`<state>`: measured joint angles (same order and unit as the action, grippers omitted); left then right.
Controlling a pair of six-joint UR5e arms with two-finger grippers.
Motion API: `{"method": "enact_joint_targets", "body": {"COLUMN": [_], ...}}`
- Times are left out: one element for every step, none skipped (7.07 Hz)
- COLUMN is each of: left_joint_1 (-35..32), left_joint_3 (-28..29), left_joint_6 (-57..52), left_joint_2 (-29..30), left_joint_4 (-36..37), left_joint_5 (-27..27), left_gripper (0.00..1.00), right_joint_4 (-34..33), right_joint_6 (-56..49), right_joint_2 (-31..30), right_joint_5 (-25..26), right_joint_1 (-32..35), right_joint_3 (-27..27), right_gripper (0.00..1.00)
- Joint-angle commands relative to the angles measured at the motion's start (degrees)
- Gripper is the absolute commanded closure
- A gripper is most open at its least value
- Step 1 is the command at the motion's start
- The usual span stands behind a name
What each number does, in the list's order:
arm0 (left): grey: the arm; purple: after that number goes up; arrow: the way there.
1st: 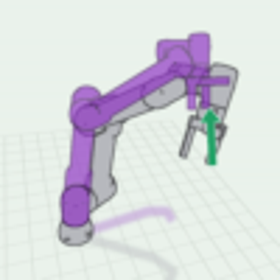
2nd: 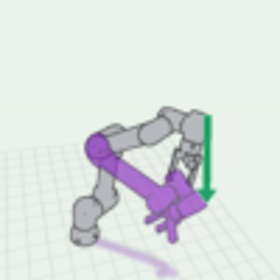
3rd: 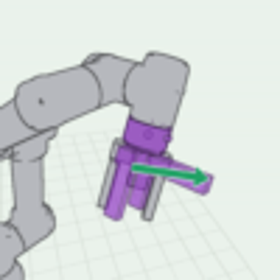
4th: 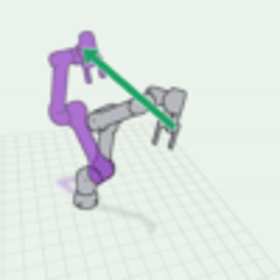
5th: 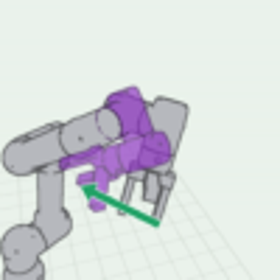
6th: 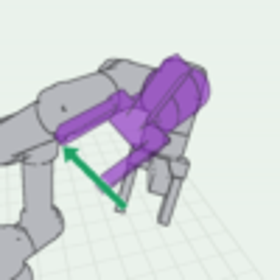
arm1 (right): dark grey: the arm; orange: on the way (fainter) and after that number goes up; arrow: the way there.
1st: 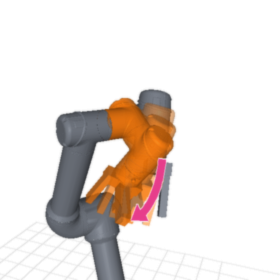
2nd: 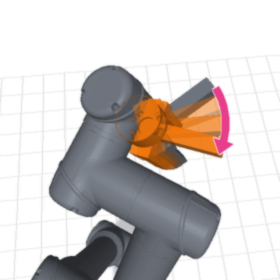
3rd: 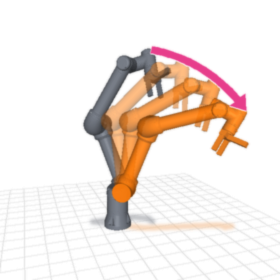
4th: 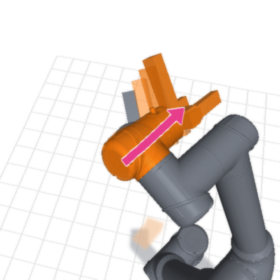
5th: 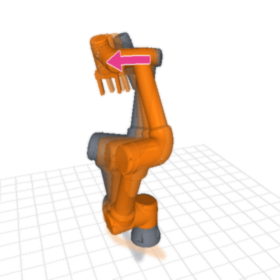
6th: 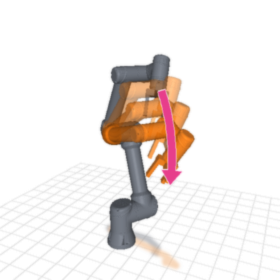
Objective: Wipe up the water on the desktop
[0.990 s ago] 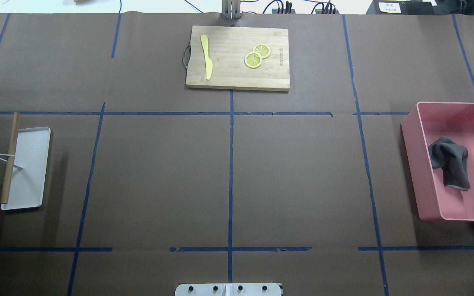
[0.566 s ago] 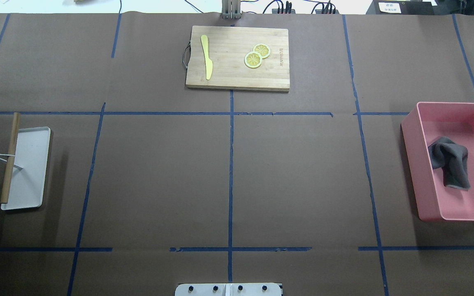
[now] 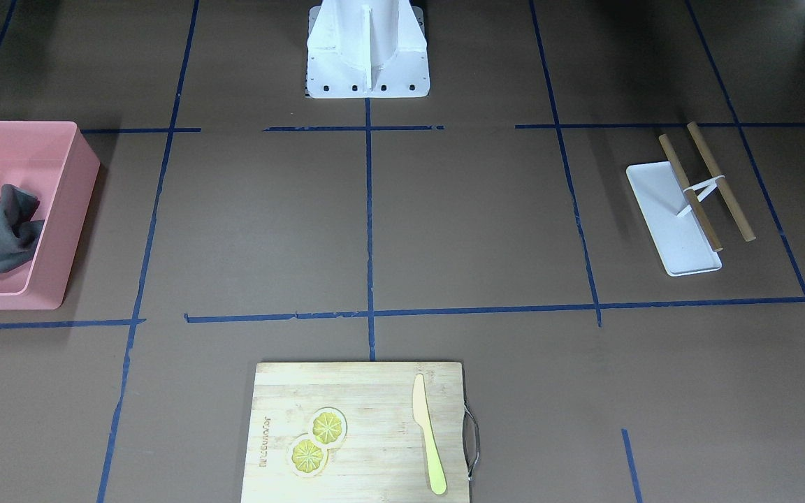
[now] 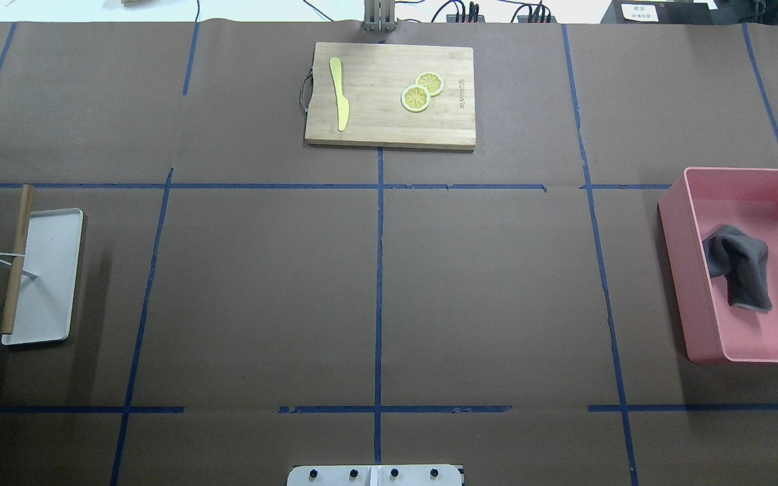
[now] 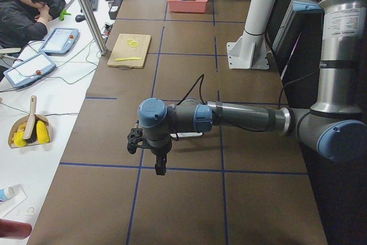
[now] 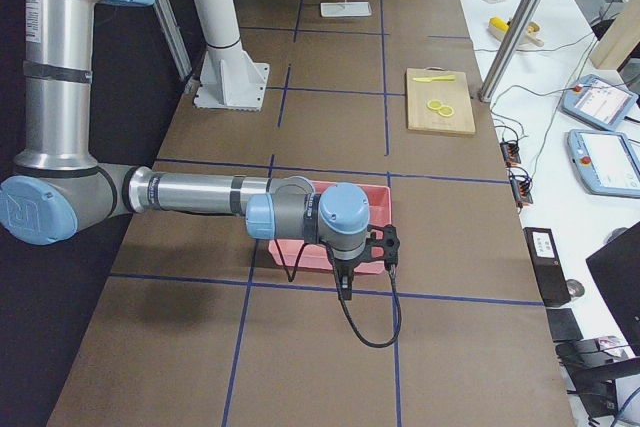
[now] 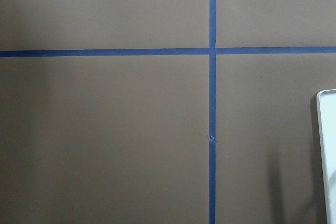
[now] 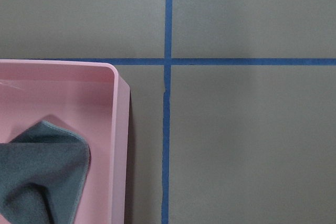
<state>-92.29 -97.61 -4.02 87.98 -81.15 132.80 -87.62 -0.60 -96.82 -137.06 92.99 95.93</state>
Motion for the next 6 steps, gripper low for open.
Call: {"method": "enact_joint_targets", "body": {"left_joint_1": [0.0,0.0,0.0,0.0,0.0,0.0], "left_joint_3": [0.0,-0.1,0.0,0.1,0.1,0.2], "left_joint_6": [0.1,0.1,0.1,0.1,0.1,0.0], "left_joint_2": [0.0,0.0,0.0,0.0,-0.1,-0.1], "left_joint_4": [-0.1,0.0,0.0,0.0,0.0,0.0], "left_joint_5": [0.0,0.0,0.0,0.0,0.0,0.0], "left_gripper": [0.00,0.00,0.00,0.00,0.00,0.00], "right_joint_4": [0.1,0.1,0.2,0.2,0.2,0.2], "right_joint_6": [0.0,0.0,0.0,0.0,0.0,0.0], "right_joint_2": [-0.1,-0.1,0.1,0.1,0.6,0.7], "right_joint_5": [-0.7,-0.7,-0.7,-0.7,-0.7,-0.7], "right_joint_1": [0.2,0.3,1.0,1.5,1.8,1.8], "right_joint_3": [-2.4,-3.5,-3.4,-3.3,-3.2,-3.2], "right_gripper": [0.00,0.00,0.00,0.00,0.00,0.00]}}
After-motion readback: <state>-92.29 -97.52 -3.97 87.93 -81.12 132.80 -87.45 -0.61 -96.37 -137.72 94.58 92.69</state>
